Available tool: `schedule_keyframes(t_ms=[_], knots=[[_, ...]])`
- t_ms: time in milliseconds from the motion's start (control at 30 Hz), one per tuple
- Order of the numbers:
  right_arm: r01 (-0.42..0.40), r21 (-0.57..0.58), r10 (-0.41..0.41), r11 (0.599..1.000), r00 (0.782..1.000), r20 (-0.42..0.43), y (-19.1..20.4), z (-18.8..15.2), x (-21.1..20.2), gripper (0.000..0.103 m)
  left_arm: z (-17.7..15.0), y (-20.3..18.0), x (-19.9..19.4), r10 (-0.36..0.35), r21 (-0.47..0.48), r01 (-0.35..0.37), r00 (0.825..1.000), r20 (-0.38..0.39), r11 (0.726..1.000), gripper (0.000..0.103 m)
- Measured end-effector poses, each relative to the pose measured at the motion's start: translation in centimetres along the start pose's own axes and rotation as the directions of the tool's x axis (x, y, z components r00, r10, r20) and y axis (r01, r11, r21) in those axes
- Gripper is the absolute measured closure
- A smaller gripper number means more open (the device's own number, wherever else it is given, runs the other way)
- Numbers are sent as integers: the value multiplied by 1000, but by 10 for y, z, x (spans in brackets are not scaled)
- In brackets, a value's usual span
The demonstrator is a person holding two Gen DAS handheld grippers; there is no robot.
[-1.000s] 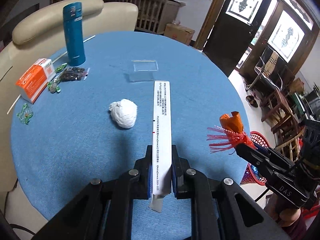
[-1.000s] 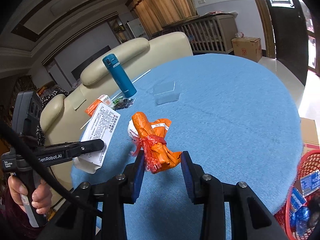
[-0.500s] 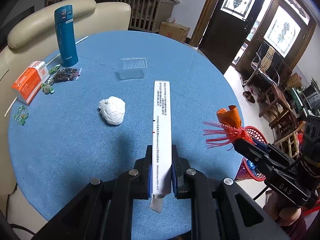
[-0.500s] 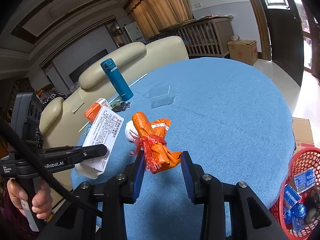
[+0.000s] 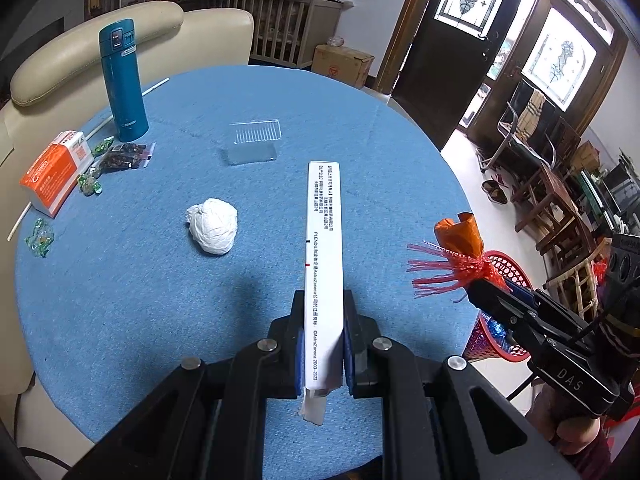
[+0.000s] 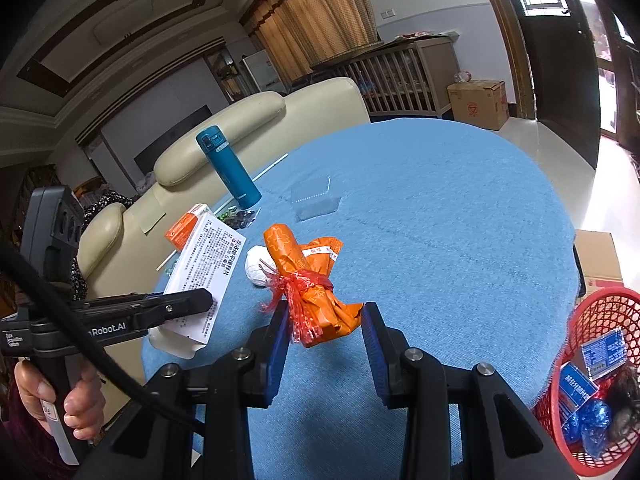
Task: Collect trash
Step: 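Lift the orange bag and white box with both tools above the table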
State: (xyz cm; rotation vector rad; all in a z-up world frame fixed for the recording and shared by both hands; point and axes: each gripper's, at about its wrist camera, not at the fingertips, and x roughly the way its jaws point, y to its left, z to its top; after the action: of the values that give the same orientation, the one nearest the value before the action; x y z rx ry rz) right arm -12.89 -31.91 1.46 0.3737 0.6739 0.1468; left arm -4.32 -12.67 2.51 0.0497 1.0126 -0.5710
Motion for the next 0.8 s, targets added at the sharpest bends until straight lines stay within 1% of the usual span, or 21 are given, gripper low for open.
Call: schedule_keyframes(t_ms=[300, 800], knots=[[8, 19, -8, 1000, 1000, 11, -9, -2, -8, 64, 0, -14, 2, -9, 20, 9, 1000, -6, 1000, 87], [17, 52, -18, 999, 1000, 22, -23, -3, -16, 64, -1, -27, 7, -16, 37, 17, 1000, -23, 999, 87]])
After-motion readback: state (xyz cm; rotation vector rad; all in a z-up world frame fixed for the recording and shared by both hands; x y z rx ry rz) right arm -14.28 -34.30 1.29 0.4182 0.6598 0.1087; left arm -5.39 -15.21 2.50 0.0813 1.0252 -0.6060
